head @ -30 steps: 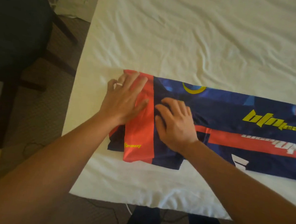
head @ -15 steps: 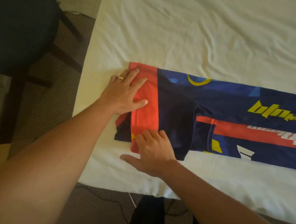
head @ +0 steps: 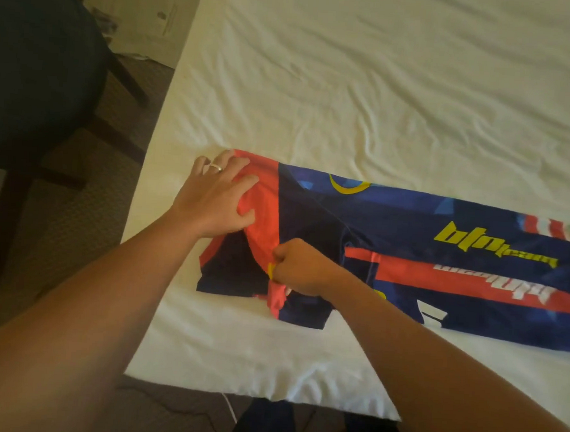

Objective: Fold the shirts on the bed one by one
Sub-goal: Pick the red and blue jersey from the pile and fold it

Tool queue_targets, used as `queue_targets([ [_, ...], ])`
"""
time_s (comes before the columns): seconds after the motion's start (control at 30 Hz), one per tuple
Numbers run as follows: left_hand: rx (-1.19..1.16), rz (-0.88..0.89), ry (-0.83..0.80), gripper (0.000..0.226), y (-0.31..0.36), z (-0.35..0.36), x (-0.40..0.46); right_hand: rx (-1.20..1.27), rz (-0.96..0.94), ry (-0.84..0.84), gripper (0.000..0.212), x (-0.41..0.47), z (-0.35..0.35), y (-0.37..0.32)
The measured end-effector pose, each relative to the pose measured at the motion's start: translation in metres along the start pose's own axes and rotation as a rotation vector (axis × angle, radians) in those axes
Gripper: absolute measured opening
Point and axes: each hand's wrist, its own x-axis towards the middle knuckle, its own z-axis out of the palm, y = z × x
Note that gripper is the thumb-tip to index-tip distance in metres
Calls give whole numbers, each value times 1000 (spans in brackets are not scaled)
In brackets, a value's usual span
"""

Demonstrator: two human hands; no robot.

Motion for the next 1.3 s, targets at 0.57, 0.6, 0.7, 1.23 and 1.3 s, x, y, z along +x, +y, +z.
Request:
queue_targets([
  [0.57, -207, -238, -3, 32, 13, -14, 32, 181, 188, 499, 12, 35, -127, 75],
  [0.6, -206, -255, 3, 26, 13, -13, 36, 145, 182, 505, 14, 37, -129, 76],
  [0.7, -222, -307, 16, 29, 16, -12, 44, 77, 159, 539, 15, 42, -133, 78],
  [1.23, -87, -91, 117, 69, 83, 15, 35, -370, -225, 932, 34, 7, -66, 114],
  [1.3, -70, -108, 4, 80, 93, 26, 36, -502, -235, 794, 46, 6, -53, 124],
])
